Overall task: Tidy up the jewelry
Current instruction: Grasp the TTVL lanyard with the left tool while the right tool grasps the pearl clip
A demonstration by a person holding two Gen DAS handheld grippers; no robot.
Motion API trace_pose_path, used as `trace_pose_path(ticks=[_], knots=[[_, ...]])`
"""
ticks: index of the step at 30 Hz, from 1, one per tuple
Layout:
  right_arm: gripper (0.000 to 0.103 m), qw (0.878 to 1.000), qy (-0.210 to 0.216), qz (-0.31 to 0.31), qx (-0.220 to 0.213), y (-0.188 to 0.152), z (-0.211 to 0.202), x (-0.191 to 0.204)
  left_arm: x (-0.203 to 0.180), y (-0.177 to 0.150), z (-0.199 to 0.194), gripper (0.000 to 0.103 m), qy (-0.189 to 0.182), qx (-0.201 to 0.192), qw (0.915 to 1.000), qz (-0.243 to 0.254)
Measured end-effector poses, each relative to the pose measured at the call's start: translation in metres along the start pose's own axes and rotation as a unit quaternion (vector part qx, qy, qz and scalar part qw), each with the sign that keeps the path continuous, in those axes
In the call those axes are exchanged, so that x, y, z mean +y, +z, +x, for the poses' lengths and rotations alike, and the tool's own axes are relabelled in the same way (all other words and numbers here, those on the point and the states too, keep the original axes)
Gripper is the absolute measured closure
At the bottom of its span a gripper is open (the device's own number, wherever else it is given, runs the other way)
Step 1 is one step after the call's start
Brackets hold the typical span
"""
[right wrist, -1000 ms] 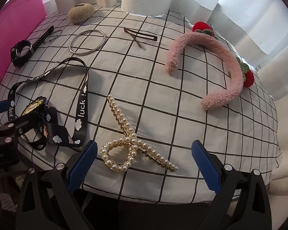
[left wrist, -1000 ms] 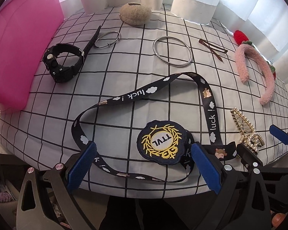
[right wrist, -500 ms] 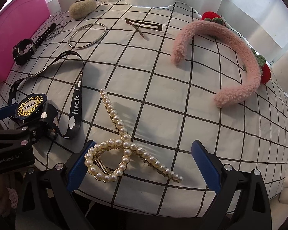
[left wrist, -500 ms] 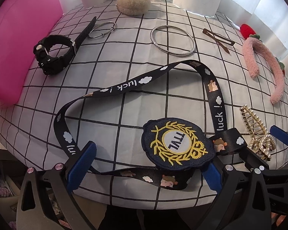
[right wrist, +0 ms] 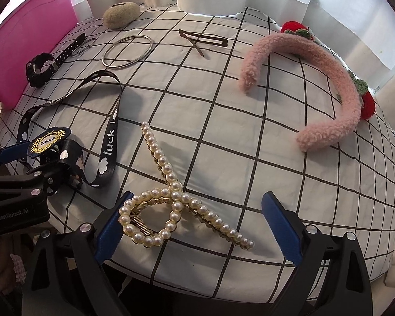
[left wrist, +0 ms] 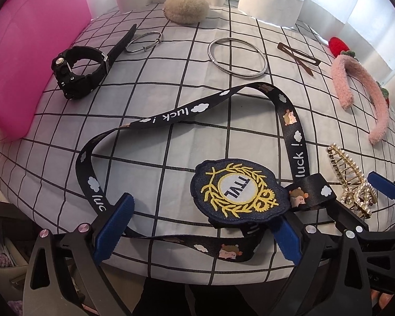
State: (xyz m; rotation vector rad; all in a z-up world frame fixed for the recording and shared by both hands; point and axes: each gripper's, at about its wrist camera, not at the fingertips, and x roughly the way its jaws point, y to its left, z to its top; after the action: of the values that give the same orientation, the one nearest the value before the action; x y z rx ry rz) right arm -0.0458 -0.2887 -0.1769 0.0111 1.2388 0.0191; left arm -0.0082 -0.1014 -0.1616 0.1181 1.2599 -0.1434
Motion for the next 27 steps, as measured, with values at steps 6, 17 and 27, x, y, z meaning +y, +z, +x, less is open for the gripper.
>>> trace_pose_path(ticks=[6, 17, 27], knots=[[0.032, 1.000, 0.004, -0.010, -0.010, -0.005, -0.008, 0.005, -0.009, -0.001, -0.014, 0.051, -0.016, -0.010, 0.9995, 0.027], [0.049, 0.999, 0.032, 0.026, -0.020, -0.005, -0.012, -0.002, -0.004, 0.009, -0.028, 0.071, -0.070, -0.035, 0.9964, 0.033], [0.060, 0.996, 0.055, 0.058, -0.031, -0.001, -0.014, -0.006, 0.004, 0.024, -0.058, 0.071, -0.100, -0.080, 0.9914, 0.028]])
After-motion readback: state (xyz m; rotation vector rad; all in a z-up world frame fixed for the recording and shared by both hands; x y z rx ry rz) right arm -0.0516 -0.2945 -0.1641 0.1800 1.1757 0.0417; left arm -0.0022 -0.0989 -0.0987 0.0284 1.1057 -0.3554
